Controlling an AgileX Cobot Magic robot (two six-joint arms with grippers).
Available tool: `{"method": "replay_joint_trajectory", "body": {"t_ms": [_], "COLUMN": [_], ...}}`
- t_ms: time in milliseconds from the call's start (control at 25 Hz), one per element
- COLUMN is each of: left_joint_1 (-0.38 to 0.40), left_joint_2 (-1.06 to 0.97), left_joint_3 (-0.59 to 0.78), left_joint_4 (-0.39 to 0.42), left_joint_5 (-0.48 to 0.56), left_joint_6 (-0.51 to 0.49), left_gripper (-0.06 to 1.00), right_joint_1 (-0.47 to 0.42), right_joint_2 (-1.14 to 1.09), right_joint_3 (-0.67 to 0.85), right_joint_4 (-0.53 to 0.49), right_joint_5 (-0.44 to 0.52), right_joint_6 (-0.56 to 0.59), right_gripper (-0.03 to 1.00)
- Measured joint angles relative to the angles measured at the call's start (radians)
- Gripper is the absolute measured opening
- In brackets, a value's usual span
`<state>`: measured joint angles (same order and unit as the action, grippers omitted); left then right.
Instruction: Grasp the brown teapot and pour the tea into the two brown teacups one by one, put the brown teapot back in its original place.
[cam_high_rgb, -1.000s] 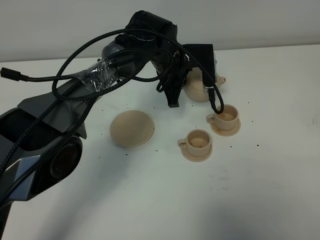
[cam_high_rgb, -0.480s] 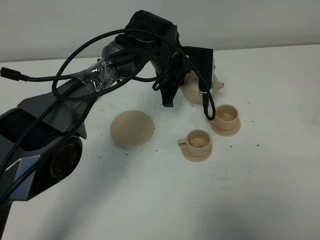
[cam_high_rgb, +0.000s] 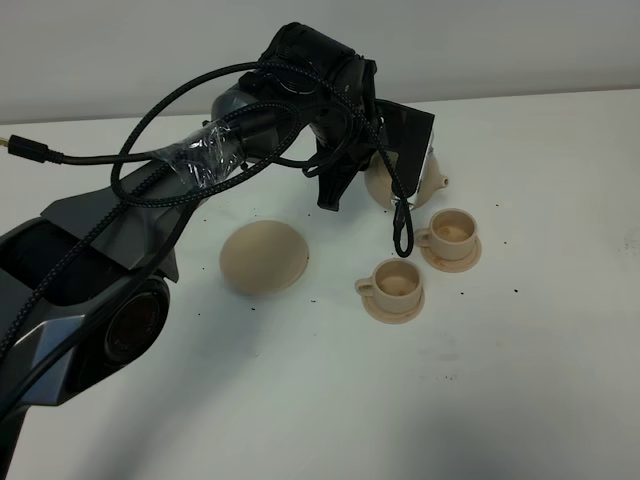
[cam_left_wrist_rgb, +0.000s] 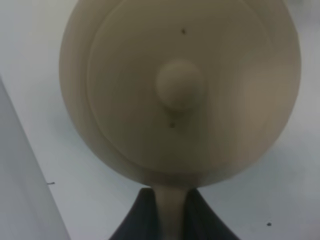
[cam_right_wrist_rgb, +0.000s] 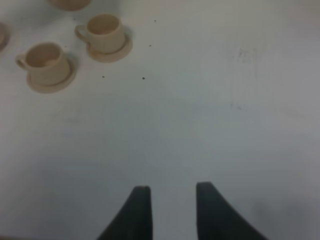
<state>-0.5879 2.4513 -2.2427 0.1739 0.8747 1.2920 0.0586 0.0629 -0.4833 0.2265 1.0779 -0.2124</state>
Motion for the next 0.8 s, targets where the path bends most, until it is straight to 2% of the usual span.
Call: {"method": "replay_joint_trajectory", "body": {"t_ms": [320,800], "left_joint_1": [-0.031,-0.038], "left_joint_2": [0.0,0.0], "left_joint_3": [0.0,0.0], "left_joint_4": [0.09,0.111], "left_joint_5": [-0.053,-0.038], "left_joint_6": [0.017,0.105], "left_gripper": [0.12,0.12], "right_joint_1": [0.0,0.0], "right_joint_2": [0.0,0.0], "right_joint_3": [0.0,0.0], "right_joint_4": [0.0,0.0], "right_joint_5": [0.0,0.0], "right_joint_6": [0.0,0.001], "right_gripper": [0.23,0.24]}}
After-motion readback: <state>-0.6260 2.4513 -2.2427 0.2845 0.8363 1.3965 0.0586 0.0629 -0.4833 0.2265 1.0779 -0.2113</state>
